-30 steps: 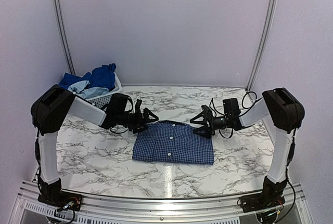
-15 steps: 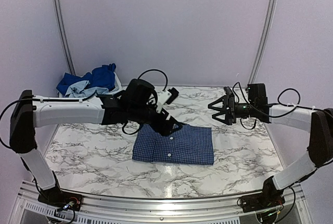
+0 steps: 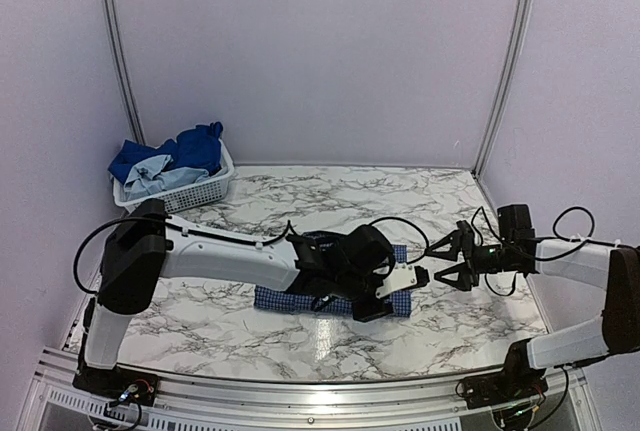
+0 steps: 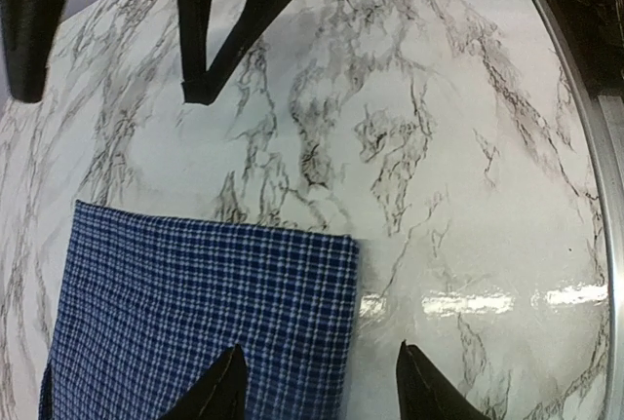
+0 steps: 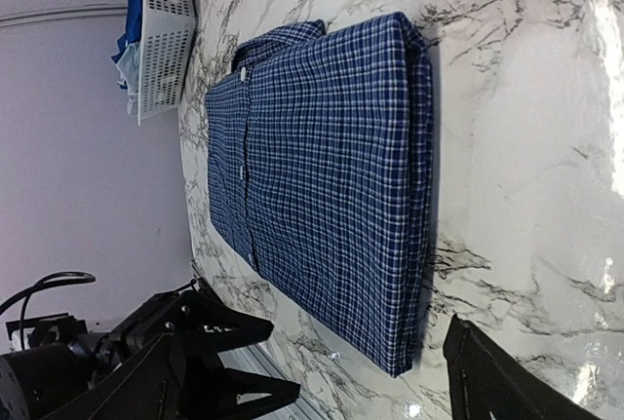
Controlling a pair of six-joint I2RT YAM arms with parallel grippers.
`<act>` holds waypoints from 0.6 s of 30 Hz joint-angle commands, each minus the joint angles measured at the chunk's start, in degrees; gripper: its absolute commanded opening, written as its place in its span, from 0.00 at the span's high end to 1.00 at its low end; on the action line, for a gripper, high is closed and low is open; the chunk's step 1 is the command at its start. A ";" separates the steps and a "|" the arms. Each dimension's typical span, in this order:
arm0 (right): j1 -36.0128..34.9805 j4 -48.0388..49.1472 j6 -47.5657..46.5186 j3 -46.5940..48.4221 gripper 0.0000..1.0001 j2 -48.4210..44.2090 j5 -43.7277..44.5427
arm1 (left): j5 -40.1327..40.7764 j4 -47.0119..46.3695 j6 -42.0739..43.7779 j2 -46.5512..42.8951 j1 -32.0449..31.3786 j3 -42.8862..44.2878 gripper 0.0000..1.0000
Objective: Fold and stack the mixed laundry pile
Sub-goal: Pick up the square-folded shirt from the center of the board.
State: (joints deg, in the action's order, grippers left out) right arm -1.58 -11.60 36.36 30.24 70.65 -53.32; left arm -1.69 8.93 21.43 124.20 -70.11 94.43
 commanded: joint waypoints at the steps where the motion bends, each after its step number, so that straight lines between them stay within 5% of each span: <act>1: 0.97 -1.80 -1.11 -0.99 0.12 -1.02 -0.79 | 1.43 1.71 5.01 5.28 -1.79 4.50 0.48; 6: 0.97 -2.95 -2.83 -2.67 0.12 0.03 -1.02 | 1.43 1.06 4.79 10.90 -2.31 8.06 0.59; 13: 0.97 1.72 0.51 -7.20 0.09 0.71 -2.38 | 3.18 -1.53 -0.05 11.35 -1.45 9.45 0.96; 18: 0.84 10.76 7.68 -10.84 0.03 1.62 -2.87 | 0.62 -4.54 -2.92 7.11 -1.07 7.17 1.00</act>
State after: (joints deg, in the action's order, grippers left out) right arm -1.04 -8.99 38.24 20.78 71.33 -55.13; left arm 0.97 7.51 21.76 135.83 -71.66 102.59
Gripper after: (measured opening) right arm 0.955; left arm 0.006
